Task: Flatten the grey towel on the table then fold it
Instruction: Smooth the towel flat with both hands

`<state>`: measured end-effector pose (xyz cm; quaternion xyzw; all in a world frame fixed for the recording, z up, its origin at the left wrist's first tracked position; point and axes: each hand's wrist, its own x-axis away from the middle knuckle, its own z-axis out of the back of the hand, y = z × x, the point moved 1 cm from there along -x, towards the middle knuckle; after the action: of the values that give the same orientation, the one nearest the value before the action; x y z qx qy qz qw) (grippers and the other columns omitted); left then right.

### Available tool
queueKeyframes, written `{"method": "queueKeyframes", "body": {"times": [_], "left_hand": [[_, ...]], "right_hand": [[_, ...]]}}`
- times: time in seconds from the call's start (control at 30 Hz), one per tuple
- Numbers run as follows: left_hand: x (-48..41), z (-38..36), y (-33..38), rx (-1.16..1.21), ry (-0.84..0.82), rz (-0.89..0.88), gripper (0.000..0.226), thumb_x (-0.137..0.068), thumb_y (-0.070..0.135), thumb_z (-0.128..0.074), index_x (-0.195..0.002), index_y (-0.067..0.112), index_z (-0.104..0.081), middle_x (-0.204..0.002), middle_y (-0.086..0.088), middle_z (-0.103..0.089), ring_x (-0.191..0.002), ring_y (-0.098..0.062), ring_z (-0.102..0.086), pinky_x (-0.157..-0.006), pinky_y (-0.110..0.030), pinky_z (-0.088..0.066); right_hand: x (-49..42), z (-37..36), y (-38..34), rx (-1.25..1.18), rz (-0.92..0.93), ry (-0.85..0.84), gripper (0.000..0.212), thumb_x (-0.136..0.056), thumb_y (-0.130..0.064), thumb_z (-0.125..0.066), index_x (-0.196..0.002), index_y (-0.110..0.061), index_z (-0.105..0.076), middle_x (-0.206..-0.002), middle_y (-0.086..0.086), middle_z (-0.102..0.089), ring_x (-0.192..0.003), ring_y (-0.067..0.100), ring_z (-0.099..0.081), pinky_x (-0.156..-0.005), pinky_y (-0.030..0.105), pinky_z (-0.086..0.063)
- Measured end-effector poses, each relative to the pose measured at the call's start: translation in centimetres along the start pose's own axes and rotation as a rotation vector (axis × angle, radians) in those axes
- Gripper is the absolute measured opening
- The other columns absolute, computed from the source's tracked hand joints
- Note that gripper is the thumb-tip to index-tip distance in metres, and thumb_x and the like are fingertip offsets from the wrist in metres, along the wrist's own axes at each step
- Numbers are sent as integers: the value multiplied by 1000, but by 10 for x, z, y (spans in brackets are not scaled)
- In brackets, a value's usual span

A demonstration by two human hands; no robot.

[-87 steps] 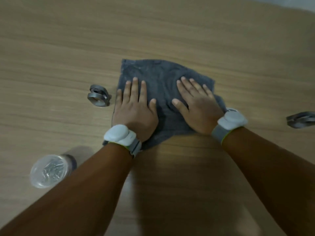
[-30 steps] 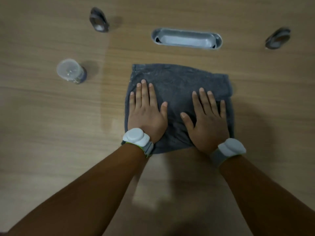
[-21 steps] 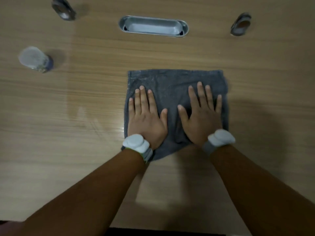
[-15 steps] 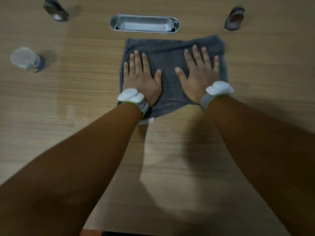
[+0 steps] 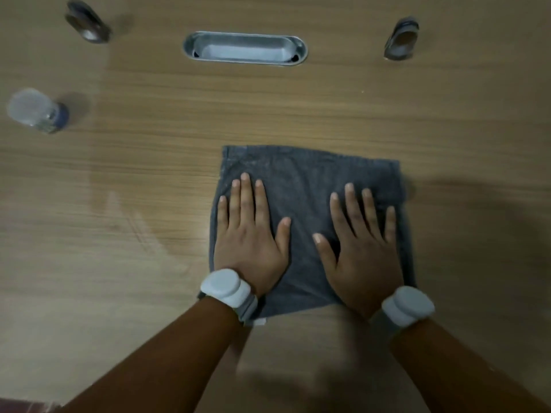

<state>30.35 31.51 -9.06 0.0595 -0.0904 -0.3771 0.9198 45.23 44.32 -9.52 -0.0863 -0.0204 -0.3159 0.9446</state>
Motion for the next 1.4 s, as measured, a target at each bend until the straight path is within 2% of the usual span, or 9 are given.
{"method": "queueKeyframes", "body": {"times": [0.33, 0.43, 0.57, 0.7, 0.8, 0.97, 1.1, 1.23, 1.4], "left_hand": [[-181, 18, 21, 39, -23, -29, 77, -101, 58, -16, -160, 9, -7, -169, -12, 0, -155, -26, 1, -125, -44, 3], [-153, 19, 20, 36, -4, -69, 75, -103, 56, -16, -160, 9, -9, -168, -13, -3, -156, -25, 1, -125, -44, 2], [-49, 9, 13, 37, -16, -149, 73, -104, 53, -20, -160, 7, -14, -167, -16, -8, -156, -27, -3, -126, -47, -4], [38, -9, 8, 4, -42, -210, 72, -104, 53, -23, -160, 7, -16, -168, -14, -8, -156, -27, -3, -124, -49, -8], [24, -11, 10, 1, -29, -214, 72, -104, 52, -22, -160, 7, -15, -168, -14, -10, -156, -28, -4, -125, -50, -8], [-115, 14, 18, 45, 13, -35, 74, -102, 55, -18, -160, 8, -13, -168, -14, -7, -155, -28, -6, -125, -44, 1], [-199, 15, 16, 55, -8, 29, 78, -100, 60, -16, -161, 11, -9, -169, -10, -3, -156, -25, -2, -125, -43, 3], [-196, 14, 14, 40, 64, -19, 78, -100, 60, -12, -161, 12, -10, -169, -9, -5, -156, -24, -3, -126, -43, 0], [-114, 12, 20, 44, 18, -8, 75, -103, 56, -16, -160, 9, -11, -168, -12, -5, -156, -26, -2, -126, -44, 0]], "right_hand": [[-197, 23, 43, -23, -214, -6, 83, -94, -75, -9, -162, -29, -12, -172, -3, -6, -158, 25, -1, -124, 59, 2], [-162, 24, 33, -10, -152, 11, 80, -97, -70, -10, -163, -24, -12, -171, 2, -8, -158, 27, -4, -125, 59, -1], [-41, 13, 7, 52, -76, 12, 71, -103, -57, -20, -161, -16, -24, -168, 9, -22, -156, 31, -18, -122, 62, -15], [38, -2, -3, 39, -37, -25, 73, -103, -63, -22, -159, -17, -29, -167, 6, -23, -156, 29, -18, -121, 63, -19], [3, 2, 3, 34, -22, -36, 74, -102, -65, -20, -161, -20, -26, -168, 5, -22, -156, 28, -16, -122, 63, -16], [-152, 23, 35, 7, -114, 58, 78, -98, -69, -14, -162, -24, -18, -170, 2, -15, -157, 28, -12, -124, 61, -8], [-233, 16, 49, -10, -154, 12, 85, -92, -76, -8, -163, -29, -10, -172, -4, -5, -158, 23, -2, -125, 58, 0], [-230, 19, 46, -25, -138, 98, 81, -95, -72, -12, -163, -28, -14, -171, -1, -9, -158, 25, -6, -125, 57, -1], [-139, 12, 30, -34, -112, 122, 74, -102, -65, -17, -162, -22, -19, -170, 5, -15, -157, 30, -11, -124, 60, -5]]}}
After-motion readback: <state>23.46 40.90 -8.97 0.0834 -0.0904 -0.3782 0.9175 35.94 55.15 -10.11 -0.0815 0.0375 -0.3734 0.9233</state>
